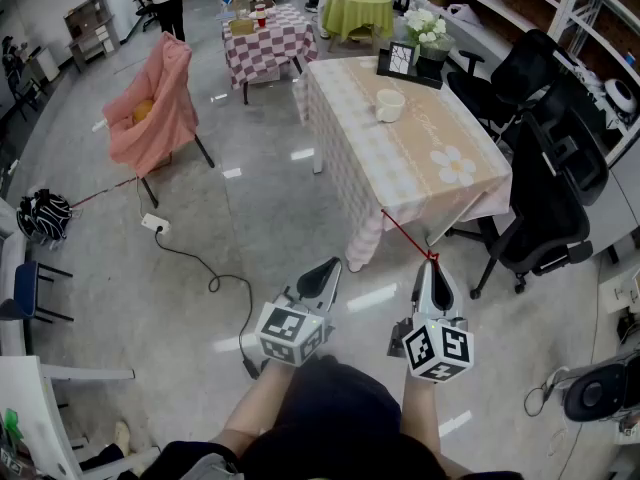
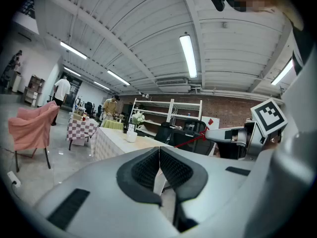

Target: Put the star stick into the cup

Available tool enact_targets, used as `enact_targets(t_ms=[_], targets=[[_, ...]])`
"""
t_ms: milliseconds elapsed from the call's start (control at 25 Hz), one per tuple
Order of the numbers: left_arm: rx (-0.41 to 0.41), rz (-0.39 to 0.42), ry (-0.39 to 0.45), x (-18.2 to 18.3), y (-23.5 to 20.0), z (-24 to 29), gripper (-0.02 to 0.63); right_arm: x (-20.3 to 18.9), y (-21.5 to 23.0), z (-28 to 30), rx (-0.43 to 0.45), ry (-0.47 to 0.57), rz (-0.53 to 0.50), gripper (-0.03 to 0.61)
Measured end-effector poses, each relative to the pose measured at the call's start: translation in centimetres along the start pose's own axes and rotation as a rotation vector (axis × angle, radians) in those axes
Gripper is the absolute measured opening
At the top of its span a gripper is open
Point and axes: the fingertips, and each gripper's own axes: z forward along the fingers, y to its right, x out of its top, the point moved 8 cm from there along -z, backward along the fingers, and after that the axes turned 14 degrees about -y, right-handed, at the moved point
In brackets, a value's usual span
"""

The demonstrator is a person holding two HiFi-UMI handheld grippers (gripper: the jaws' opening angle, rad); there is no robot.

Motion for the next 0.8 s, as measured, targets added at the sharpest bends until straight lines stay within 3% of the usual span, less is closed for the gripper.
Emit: enact_targets(t_ms=[480, 800], targets=[[0.020, 0.040, -0.021, -0.4, 1.2, 0.0, 0.011, 0.1, 1.3, -0.9, 0.004, 0.024, 0.055, 0.017], [0.016, 0.024, -0.046, -1.4, 2.1, -0.1, 0.011, -0.4, 1.8, -1.7, -0.004, 0.004, 0.057, 0.017]])
